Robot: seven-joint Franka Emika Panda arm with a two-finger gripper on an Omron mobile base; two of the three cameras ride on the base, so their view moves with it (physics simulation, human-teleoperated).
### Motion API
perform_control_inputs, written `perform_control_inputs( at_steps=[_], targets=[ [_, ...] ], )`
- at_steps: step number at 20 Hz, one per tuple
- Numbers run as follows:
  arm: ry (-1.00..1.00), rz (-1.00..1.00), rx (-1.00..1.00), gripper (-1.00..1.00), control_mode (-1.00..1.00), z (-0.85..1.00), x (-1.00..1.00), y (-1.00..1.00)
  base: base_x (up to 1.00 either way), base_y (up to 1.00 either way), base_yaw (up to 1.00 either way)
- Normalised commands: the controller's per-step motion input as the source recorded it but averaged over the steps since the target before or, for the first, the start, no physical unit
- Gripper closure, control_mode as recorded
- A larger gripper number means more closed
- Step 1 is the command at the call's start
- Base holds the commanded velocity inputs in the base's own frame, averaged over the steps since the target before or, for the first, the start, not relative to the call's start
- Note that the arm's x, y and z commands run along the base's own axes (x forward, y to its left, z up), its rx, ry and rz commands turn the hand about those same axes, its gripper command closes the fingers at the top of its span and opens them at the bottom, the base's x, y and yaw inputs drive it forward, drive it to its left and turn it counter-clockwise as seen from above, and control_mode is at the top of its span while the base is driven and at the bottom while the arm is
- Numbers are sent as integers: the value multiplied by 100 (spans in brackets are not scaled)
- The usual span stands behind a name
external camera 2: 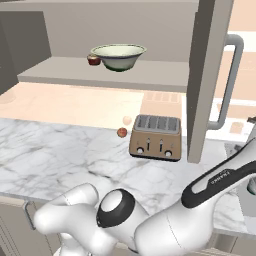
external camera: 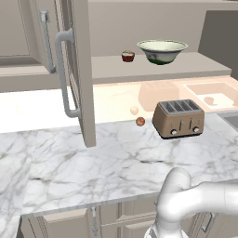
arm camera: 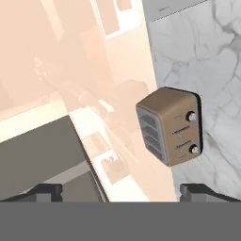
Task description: Pick the mug and place it in the sink. Pick the bowl and place it in the open cabinet and then close the cabinet.
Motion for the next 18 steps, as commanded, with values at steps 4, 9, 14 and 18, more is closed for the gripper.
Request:
perform_control_inputs(
  at_steps=[4, 9, 14, 18],
  targets=[
    [2, 0, 4, -100, -100, 1, -59, 89, 0, 0, 0],
    [0, 1, 5, -100, -100, 10, -9, 100, 0, 0, 0],
    [0, 5, 5, -100, -100, 9, 14, 100, 0, 0, 0],
    [0, 7, 9, -100, -100, 15, 0, 100, 0, 0, 0]
  ],
)
